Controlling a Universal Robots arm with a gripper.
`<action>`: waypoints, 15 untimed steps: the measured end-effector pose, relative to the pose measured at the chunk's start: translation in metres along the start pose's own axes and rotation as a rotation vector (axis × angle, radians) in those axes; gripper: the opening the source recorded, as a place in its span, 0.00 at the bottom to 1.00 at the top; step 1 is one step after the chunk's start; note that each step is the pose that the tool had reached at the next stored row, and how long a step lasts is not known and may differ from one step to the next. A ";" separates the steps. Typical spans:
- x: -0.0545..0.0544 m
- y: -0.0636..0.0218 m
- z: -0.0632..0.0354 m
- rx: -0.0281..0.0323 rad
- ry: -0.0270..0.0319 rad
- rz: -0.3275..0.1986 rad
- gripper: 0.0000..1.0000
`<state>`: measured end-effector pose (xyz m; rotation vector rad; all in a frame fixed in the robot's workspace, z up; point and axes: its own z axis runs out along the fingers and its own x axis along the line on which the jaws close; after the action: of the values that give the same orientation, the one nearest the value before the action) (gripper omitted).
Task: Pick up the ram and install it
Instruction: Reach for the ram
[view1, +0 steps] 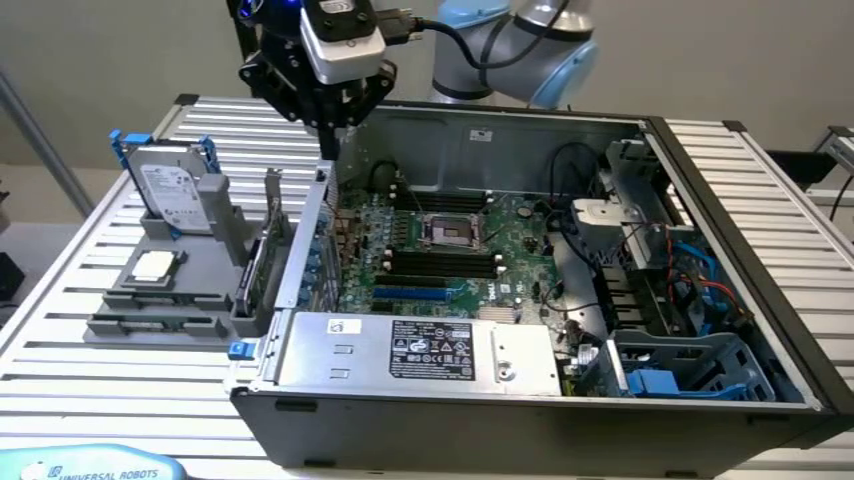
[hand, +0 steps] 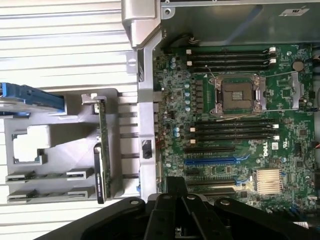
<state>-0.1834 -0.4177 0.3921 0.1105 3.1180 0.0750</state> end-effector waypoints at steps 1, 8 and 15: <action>0.004 -0.0008 0.0000 0.0000 0.0000 0.000 0.11; 0.036 -0.0058 -0.0003 -0.0001 0.0000 0.000 0.11; 0.068 -0.0089 -0.0003 0.0000 0.0000 0.000 0.11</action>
<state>-0.2517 -0.4217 0.3908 0.1106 3.1180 0.0750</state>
